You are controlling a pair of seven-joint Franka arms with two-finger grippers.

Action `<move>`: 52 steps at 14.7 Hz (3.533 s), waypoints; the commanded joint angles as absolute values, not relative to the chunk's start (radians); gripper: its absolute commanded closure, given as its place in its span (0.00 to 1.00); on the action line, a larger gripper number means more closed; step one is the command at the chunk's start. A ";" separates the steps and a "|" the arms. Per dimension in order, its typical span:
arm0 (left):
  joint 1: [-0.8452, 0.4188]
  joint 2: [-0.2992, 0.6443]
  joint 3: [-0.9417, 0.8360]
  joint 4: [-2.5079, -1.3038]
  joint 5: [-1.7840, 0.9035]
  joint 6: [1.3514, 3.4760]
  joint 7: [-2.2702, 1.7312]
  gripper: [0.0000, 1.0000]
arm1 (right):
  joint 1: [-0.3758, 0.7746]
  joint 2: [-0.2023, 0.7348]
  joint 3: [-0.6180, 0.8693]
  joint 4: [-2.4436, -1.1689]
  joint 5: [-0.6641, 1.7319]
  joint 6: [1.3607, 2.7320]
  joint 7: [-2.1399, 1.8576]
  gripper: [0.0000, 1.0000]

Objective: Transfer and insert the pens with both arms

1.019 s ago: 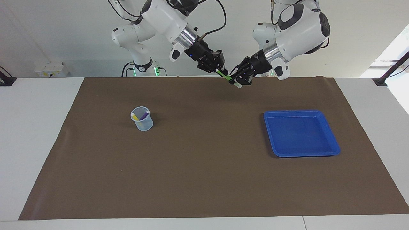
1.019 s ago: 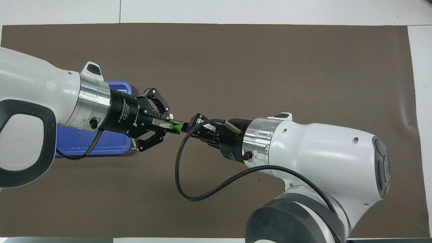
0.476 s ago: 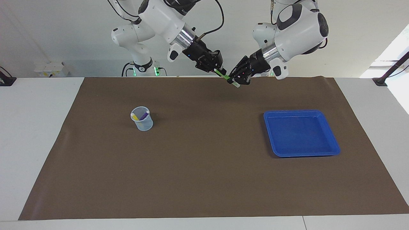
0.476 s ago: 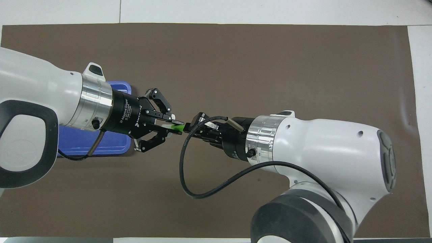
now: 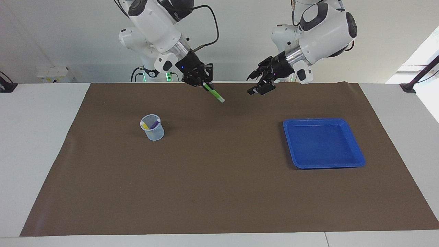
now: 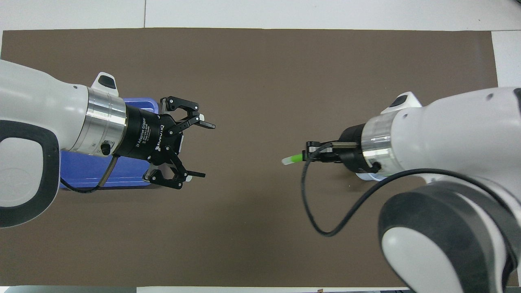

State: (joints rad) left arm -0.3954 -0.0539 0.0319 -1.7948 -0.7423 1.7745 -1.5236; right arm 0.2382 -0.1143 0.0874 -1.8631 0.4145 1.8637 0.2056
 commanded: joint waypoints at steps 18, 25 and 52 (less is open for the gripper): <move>-0.333 -0.069 0.035 -1.795 -0.367 1.734 -1.116 0.00 | 0.026 -0.149 0.097 -2.175 -0.009 1.974 -0.350 0.42; -0.235 -0.042 0.063 -1.637 -0.068 1.501 -0.415 0.00 | 0.026 -0.161 0.097 -2.012 -0.002 1.893 -0.316 0.00; -0.189 -0.037 0.044 -1.577 -0.028 1.439 -0.051 0.00 | 0.023 -0.012 -0.066 -1.554 -0.015 1.502 -0.075 0.00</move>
